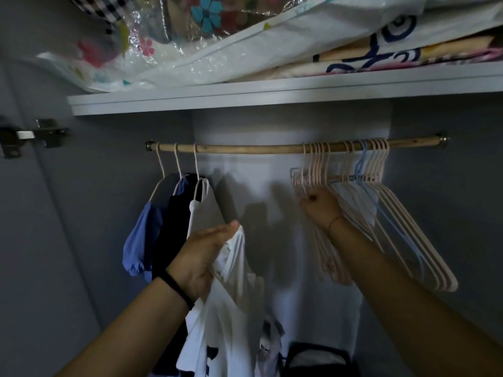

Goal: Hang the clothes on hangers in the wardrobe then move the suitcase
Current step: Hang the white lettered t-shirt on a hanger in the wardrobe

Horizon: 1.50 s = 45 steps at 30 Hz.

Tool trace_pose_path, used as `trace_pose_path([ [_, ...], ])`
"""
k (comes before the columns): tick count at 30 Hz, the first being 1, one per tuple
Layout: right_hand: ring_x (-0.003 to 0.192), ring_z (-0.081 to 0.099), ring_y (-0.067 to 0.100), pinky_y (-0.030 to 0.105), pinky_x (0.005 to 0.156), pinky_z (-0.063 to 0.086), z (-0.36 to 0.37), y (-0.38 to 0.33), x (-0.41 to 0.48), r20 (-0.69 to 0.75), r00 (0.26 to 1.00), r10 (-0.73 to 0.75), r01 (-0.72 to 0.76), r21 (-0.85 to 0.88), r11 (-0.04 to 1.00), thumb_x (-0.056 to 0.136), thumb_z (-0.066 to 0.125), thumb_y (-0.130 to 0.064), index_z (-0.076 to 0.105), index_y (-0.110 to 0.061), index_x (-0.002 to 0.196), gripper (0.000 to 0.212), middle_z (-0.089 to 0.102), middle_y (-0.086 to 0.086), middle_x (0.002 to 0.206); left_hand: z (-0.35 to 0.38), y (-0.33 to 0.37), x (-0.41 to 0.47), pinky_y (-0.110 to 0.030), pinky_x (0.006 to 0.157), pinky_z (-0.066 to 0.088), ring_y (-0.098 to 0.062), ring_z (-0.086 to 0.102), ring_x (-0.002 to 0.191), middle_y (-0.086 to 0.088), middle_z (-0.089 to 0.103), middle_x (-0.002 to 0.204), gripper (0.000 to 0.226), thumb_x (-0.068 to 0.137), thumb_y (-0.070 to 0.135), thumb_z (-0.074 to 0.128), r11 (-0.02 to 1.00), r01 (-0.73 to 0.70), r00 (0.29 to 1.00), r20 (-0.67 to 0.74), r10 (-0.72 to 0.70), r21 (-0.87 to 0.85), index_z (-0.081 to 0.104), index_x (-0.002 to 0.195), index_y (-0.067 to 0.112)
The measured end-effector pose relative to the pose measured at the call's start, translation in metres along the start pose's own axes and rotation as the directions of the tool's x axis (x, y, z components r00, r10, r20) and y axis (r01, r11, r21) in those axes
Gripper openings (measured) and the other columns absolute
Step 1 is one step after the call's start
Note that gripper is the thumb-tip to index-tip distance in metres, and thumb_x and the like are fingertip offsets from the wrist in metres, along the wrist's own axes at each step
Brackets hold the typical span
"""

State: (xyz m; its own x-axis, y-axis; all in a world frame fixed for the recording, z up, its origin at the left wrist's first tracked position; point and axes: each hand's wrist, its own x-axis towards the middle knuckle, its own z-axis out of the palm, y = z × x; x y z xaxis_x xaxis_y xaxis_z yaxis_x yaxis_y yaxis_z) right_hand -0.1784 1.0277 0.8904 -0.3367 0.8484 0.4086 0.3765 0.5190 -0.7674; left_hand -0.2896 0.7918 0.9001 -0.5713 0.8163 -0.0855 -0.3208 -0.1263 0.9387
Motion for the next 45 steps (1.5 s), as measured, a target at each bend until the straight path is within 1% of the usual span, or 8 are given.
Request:
trace_pose_path([
  [2, 0.081, 0.055, 0.022, 0.022, 0.060, 0.036, 0.007, 0.001, 0.006, 0.021, 1.000, 0.022, -0.022, -0.010, 1.000, 0.086, 0.058, -0.013, 0.064, -0.007, 0.086, 0.009, 0.059, 0.009, 0.081, -0.002, 0.000, 0.001, -0.020, 0.050, 0.054, -0.014, 0.067, 0.056, -0.007, 0.072, 0.070, 0.017, 0.083, 0.015, 0.066, 1.000, -0.013, 1.000, -0.010, 0.013, 0.003, 0.069, 0.093, 0.000],
  [5, 0.099, 0.061, 0.034, 0.030, 0.077, 0.047, 0.017, 0.005, 0.016, 0.030, 0.996, 0.087, -0.086, -0.024, 0.996, 0.082, 0.059, -0.018, 0.056, -0.003, 0.122, 0.042, 0.063, 0.019, 0.111, -0.005, 0.001, 0.002, -0.022, 0.054, 0.056, -0.016, 0.068, 0.061, -0.011, 0.072, 0.078, 0.025, 0.076, 0.017, 0.069, 1.000, -0.016, 1.000, 0.003, 0.016, 0.000, 0.070, 0.094, 0.000],
  [11, 0.110, 0.059, 0.034, 0.031, 0.087, 0.045, 0.025, 0.010, 0.032, -0.034, 0.992, 0.124, -0.124, 0.001, 0.992, 0.085, 0.059, -0.021, 0.054, -0.003, 0.126, 0.045, 0.060, 0.019, 0.123, -0.009, 0.000, 0.006, -0.032, 0.074, 0.055, -0.026, 0.064, 0.075, -0.020, 0.067, 0.094, 0.051, 0.065, 0.025, 0.072, 1.000, -0.004, 1.000, 0.016, 0.004, -0.008, 0.066, 0.105, -0.006],
  [15, 0.051, 0.066, 0.014, 0.019, 0.044, 0.044, 0.025, -0.004, 0.027, 0.099, 0.969, 0.225, -0.244, 0.279, 0.929, 0.091, 0.056, -0.008, 0.061, 0.000, 0.094, 0.010, 0.063, 0.021, 0.082, -0.007, -0.003, 0.010, -0.029, 0.071, 0.055, -0.023, 0.064, 0.071, -0.017, 0.068, 0.090, 0.035, 0.075, 0.021, 0.070, 1.000, 0.004, 1.000, 0.006, -0.004, -0.003, 0.068, 0.100, -0.004],
  [18, 0.023, 0.037, 0.002, 0.010, 0.027, 0.024, 0.027, -0.006, 0.025, 0.222, 0.932, 0.285, -0.358, 0.454, 0.816, 0.097, 0.046, -0.010, 0.049, -0.009, 0.067, 0.031, 0.048, 0.001, 0.044, -0.005, -0.005, 0.011, -0.029, 0.069, 0.055, -0.023, 0.065, 0.071, -0.018, 0.069, 0.090, 0.030, 0.079, 0.019, 0.069, 1.000, 0.012, 1.000, 0.004, -0.012, -0.001, 0.069, 0.099, -0.003],
  [33, 0.033, 0.028, 0.003, 0.014, 0.033, 0.024, 0.010, -0.019, -0.059, 0.102, 0.995, -0.004, -0.071, 0.722, 0.688, 0.096, 0.048, -0.014, 0.056, -0.002, 0.092, 0.015, 0.034, -0.006, 0.046, -0.019, -0.010, 0.003, -0.027, 0.059, 0.057, -0.021, 0.067, 0.062, -0.015, 0.070, 0.078, 0.037, 0.062, 0.022, 0.075, 0.999, 0.018, 1.000, -0.007, -0.017, 0.027, 0.071, 0.091, -0.002],
  [40, 0.030, 0.026, 0.002, 0.013, 0.033, 0.021, 0.015, 0.001, -0.099, 0.130, 0.974, 0.187, -0.227, 0.628, 0.745, 0.097, 0.049, -0.026, 0.050, -0.010, 0.075, 0.027, 0.033, -0.010, 0.037, -0.032, -0.015, -0.006, -0.025, 0.062, 0.058, -0.019, 0.069, 0.066, -0.014, 0.073, 0.082, 0.020, 0.080, 0.015, 0.070, 0.996, 0.013, 1.000, -0.006, -0.012, 0.092, 0.071, 0.091, -0.002],
  [45, 0.039, 0.031, 0.003, 0.020, 0.044, 0.028, 0.006, 0.011, -0.136, -0.008, 0.996, 0.092, -0.063, 0.680, 0.731, 0.098, 0.047, -0.020, 0.060, 0.002, 0.081, 0.030, 0.035, -0.010, 0.040, -0.048, -0.024, -0.012, -0.025, 0.067, 0.057, -0.021, 0.068, 0.072, -0.013, 0.073, 0.084, 0.020, 0.082, 0.012, 0.069, 0.979, -0.012, 1.000, -0.012, 0.014, 0.202, 0.071, 0.095, -0.003],
])
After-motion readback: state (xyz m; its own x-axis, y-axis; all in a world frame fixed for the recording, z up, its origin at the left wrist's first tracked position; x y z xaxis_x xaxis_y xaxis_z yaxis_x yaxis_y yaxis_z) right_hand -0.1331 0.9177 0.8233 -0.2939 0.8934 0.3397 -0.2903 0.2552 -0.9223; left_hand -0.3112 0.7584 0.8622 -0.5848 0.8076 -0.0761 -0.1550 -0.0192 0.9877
